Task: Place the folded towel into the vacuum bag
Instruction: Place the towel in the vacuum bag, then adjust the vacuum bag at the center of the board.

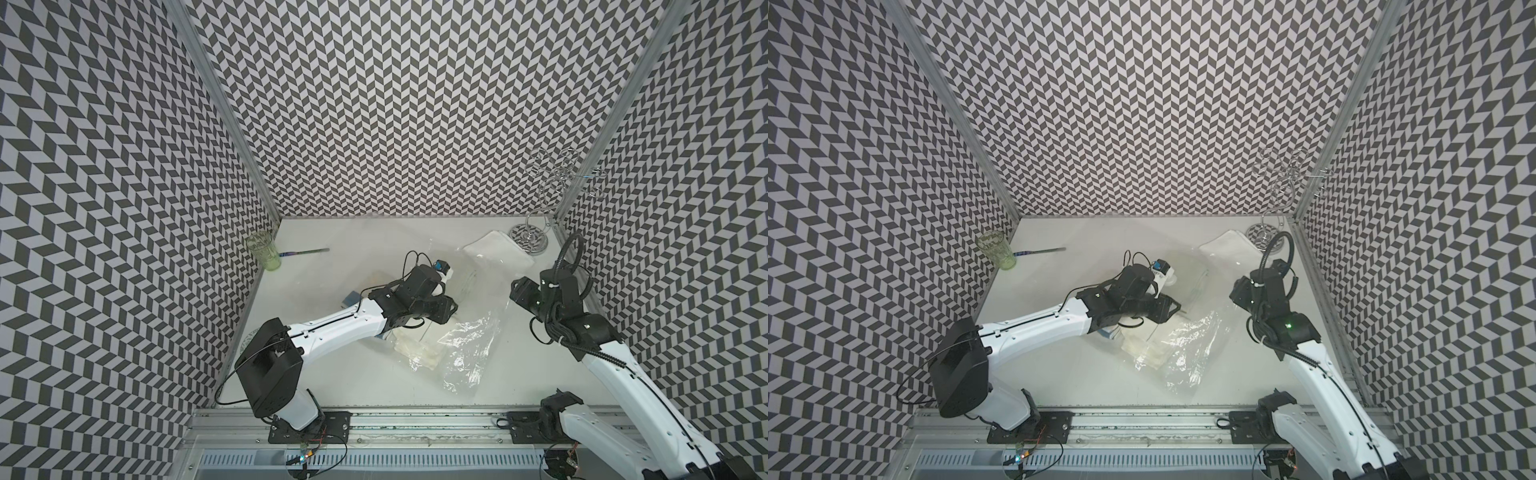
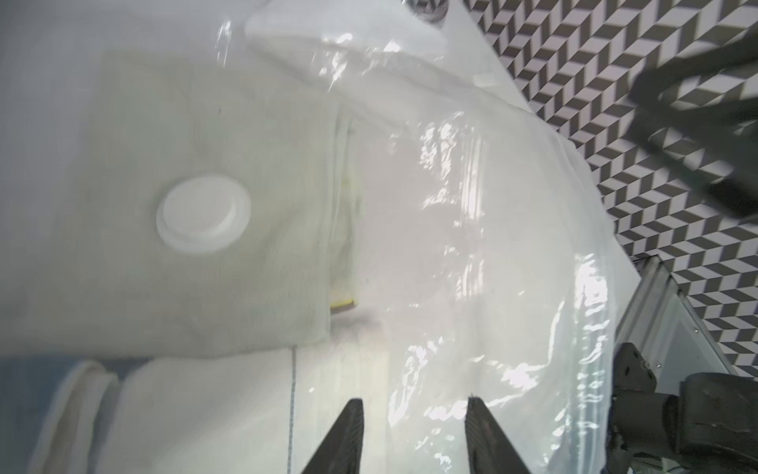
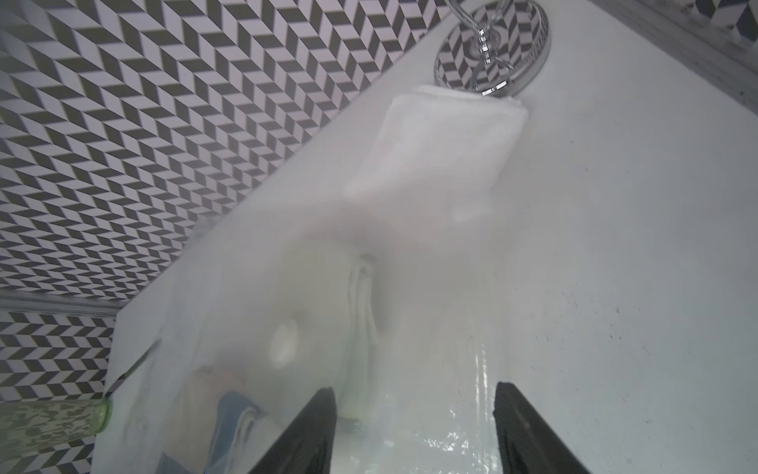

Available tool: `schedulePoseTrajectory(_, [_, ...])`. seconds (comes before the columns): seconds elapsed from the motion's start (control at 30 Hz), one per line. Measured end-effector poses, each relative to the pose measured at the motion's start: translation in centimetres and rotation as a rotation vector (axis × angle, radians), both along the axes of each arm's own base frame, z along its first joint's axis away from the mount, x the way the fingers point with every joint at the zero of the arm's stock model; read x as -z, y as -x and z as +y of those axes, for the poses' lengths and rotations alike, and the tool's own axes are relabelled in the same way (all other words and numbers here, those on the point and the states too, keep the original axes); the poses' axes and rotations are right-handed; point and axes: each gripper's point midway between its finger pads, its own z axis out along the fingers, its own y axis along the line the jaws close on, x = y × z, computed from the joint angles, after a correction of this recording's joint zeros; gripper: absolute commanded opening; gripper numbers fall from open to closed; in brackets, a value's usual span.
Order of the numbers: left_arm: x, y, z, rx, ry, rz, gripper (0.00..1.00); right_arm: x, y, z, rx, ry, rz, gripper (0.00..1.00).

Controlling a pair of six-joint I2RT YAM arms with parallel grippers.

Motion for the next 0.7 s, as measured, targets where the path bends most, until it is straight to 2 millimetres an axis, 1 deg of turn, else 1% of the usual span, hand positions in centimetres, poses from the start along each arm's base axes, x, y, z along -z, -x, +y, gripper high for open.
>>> schedulePoseTrajectory(0.07, [1.4,0.2,0.7,-0.022,-0.011,0.031,0.44,-0.3,-1.0,1.2,-0.056,0.038,0.007,0.55])
schedulePoseTrajectory(0.13, [2.2,0.1,1.1,-0.043,-0.005,0.047,0.43,0.3,-1.8,3.0,-0.119,0.084,0.049,0.54])
schedulePoseTrajectory(0.2, [3.0,-0.1,1.6,-0.068,-0.002,0.063,0.43,2.4,-2.5,5.7,-0.206,0.137,0.104,0.52])
schedulePoseTrajectory(0.3, [4.4,-0.5,2.7,-0.112,-0.003,0.092,0.43,5.4,-2.0,8.3,-0.305,0.144,0.157,0.5])
schedulePoseTrajectory(0.37, [5.7,-0.6,3.8,-0.152,-0.004,0.121,0.43,7.6,-1.9,9.0,-0.338,0.136,0.201,0.48])
schedulePoseTrajectory(0.47, [7.9,-0.7,6.0,-0.228,-0.01,0.185,0.43,11.4,-2.1,10.1,-0.378,0.121,0.282,0.46])
schedulePoseTrajectory(0.5, [8.6,-0.8,6.8,-0.255,-0.008,0.206,0.43,12.9,-2.0,10.5,-0.392,0.116,0.311,0.46])
schedulePoseTrajectory(0.57, [9.6,-0.9,7.9,-0.303,0.003,0.246,0.43,15.1,-1.3,10.9,-0.418,0.109,0.359,0.45])
schedulePoseTrajectory(0.63, [10.1,-1.2,8.5,-0.337,0.018,0.267,0.43,16.7,-0.3,11.3,-0.444,0.102,0.402,0.44])
schedulePoseTrajectory(0.7, [9.9,-1.6,8.6,-0.354,0.039,0.27,0.43,17.7,0.3,12.1,-0.476,0.088,0.426,0.43])
